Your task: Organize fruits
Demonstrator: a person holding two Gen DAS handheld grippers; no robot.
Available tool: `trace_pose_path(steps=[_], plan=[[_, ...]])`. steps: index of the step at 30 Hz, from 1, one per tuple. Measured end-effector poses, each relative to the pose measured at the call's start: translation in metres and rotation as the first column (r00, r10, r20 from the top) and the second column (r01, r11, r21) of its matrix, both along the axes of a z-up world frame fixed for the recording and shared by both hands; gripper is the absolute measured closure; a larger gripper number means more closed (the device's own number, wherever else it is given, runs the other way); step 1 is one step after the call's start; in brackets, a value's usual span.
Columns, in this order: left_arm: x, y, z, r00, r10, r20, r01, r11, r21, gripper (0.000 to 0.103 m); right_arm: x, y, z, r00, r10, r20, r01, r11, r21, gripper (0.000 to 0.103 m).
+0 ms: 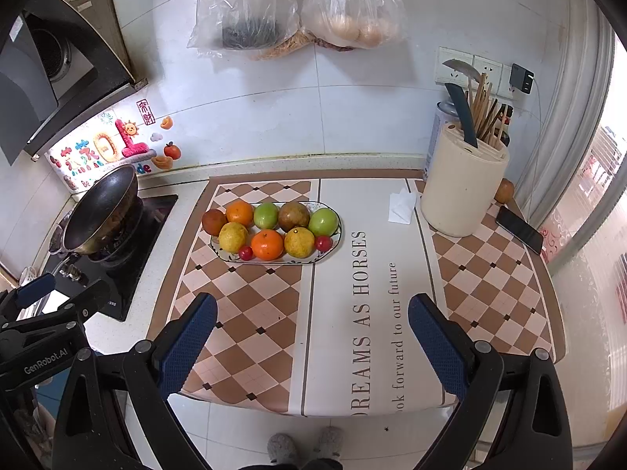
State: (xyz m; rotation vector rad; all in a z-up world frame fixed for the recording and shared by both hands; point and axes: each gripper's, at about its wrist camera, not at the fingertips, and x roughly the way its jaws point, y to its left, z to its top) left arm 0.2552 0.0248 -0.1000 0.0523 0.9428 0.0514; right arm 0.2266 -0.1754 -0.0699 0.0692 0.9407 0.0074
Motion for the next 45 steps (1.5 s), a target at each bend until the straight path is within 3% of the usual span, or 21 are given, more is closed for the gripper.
trace_pose_path(steps=[45], plan=[[-0.012,0.008,0.021,0.999,-0.018,0.046,0.018,1.000,-0.018,0.003,-0.003,0.016,0.017,0.999,0.022,0.023,-0.022,1.000,-0.009,0.003]])
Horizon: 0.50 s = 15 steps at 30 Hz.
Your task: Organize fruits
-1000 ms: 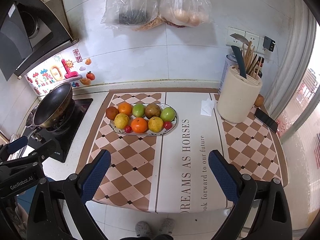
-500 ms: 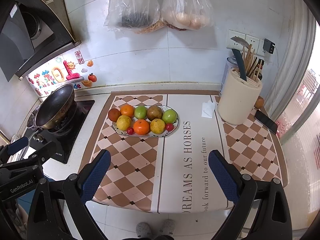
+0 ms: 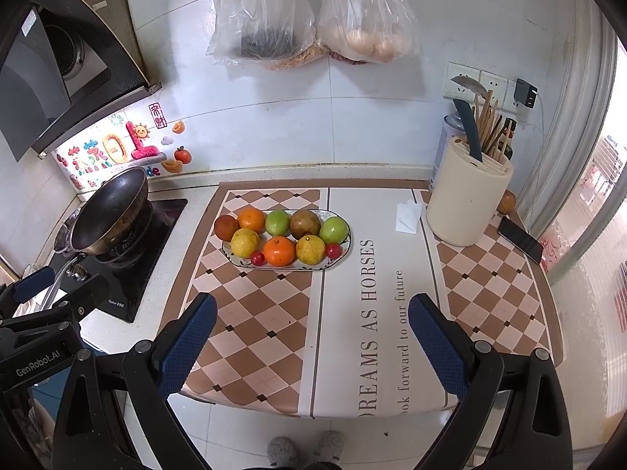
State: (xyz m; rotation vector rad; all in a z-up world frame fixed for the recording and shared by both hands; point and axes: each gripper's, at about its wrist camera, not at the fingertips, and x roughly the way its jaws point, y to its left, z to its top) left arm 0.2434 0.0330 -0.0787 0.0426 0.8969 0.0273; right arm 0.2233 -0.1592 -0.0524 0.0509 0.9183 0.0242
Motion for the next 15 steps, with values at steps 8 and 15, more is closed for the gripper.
trace_pose_path(steps=[8,15], plan=[[0.000,-0.001,0.005,1.000,-0.008,0.004,0.008,1.000,-0.002,0.003,-0.002,0.000,0.004,1.000,-0.003,0.006,0.003,1.000,0.000,0.003],[-0.002,-0.003,0.010,1.000,-0.003,0.021,0.003,1.000,0.007,0.003,-0.009,0.003,0.006,1.000,-0.006,-0.002,0.006,1.000,0.002,0.002]])
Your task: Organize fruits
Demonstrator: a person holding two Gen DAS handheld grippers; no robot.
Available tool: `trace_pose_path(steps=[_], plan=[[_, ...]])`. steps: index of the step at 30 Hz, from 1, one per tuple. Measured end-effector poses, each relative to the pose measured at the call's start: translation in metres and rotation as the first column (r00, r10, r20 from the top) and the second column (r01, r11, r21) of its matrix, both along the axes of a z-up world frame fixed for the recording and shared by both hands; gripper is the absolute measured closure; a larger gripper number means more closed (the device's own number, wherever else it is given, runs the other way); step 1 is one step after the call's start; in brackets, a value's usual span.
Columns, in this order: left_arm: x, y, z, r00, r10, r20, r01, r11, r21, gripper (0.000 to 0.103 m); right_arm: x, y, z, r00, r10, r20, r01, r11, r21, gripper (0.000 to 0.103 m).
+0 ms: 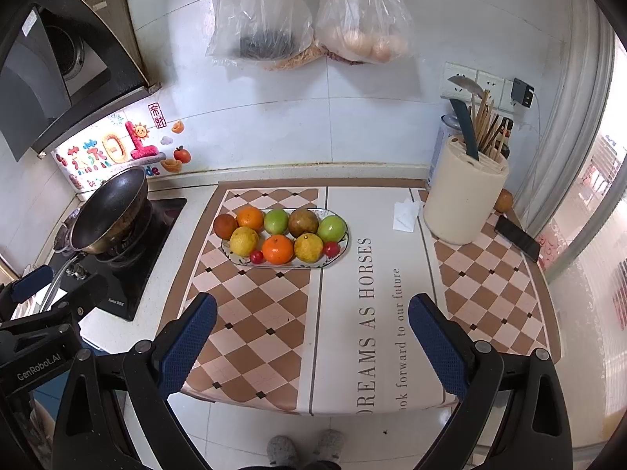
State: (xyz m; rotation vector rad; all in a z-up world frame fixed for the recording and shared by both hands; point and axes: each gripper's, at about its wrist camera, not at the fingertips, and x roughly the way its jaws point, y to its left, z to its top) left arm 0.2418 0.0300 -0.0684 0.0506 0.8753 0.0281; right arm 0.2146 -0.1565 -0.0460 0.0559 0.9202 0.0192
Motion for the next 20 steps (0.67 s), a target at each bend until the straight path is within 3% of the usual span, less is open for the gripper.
trace_pose_path(steps=[20], plan=[[-0.0073,0.0040,-0.0033,1.000,0.008,0.018,-0.008,1.000,0.000,0.003,-0.0016,-0.0017,-0.0001,1.000,-0.006,0.004,0.006,1.000,-0.001,0.000]])
